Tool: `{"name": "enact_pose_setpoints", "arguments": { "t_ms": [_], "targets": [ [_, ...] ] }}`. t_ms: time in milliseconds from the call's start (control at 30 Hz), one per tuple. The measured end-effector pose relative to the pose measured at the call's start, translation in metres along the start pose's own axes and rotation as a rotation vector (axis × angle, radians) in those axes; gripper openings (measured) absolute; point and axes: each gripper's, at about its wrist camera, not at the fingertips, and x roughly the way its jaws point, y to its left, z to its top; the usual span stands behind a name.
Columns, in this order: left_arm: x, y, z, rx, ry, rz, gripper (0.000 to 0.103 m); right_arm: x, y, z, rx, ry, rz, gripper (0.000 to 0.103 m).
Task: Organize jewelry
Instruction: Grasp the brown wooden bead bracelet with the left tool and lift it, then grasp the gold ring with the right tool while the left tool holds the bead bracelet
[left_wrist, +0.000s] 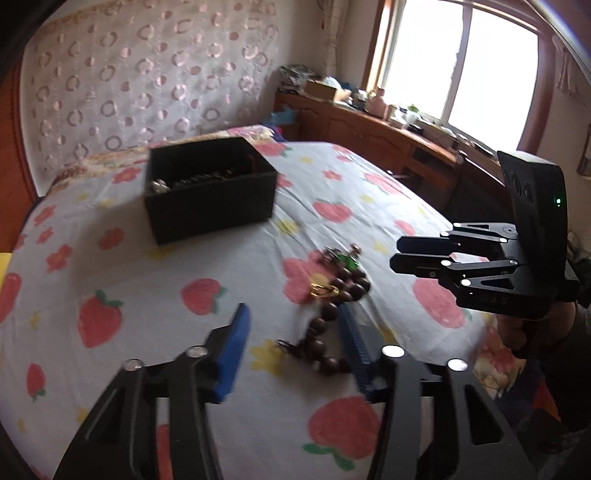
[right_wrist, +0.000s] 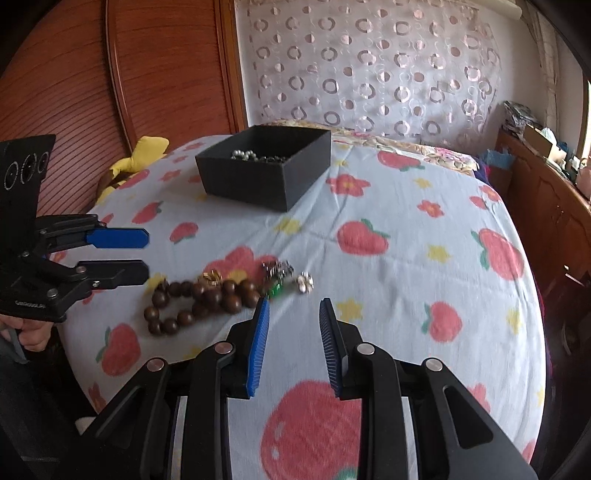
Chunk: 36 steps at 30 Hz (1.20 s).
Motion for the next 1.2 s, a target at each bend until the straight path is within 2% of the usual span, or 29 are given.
{"name": "enact_pose_setpoints", "arguments": {
  "t_ms": [200, 567, 633, 900, 1200],
  "targets": [
    [0.019, -0.014, 0.002, 0.049, 0.05, -0.021, 0.027, -0.004, -0.004, -0.008, 0.011, 0.002, -0.003, 0.033],
    [0.038, -0.01, 0.003, 0.055, 0.122, -0.089, 0.018, -0.012, -0.009, -0.007, 0.024, -0.017, 0.0, 0.035],
    [0.034, -0.014, 0.002, 0.067, 0.122, -0.105, 0.012, -0.011, -0.009, -0.007, 0.026, -0.014, 0.001, 0.035],
    [-0.01, -0.025, 0.011, 0.075, 0.005, -0.108, 0.012, -0.005, -0.004, -0.009, 0.021, -0.005, 0.008, 0.035],
    [-0.052, -0.001, 0.027, -0.002, -0.112, -0.09, 0.012, 0.001, 0.004, -0.002, 0.005, -0.005, 0.021, 0.035]
  ]
}}
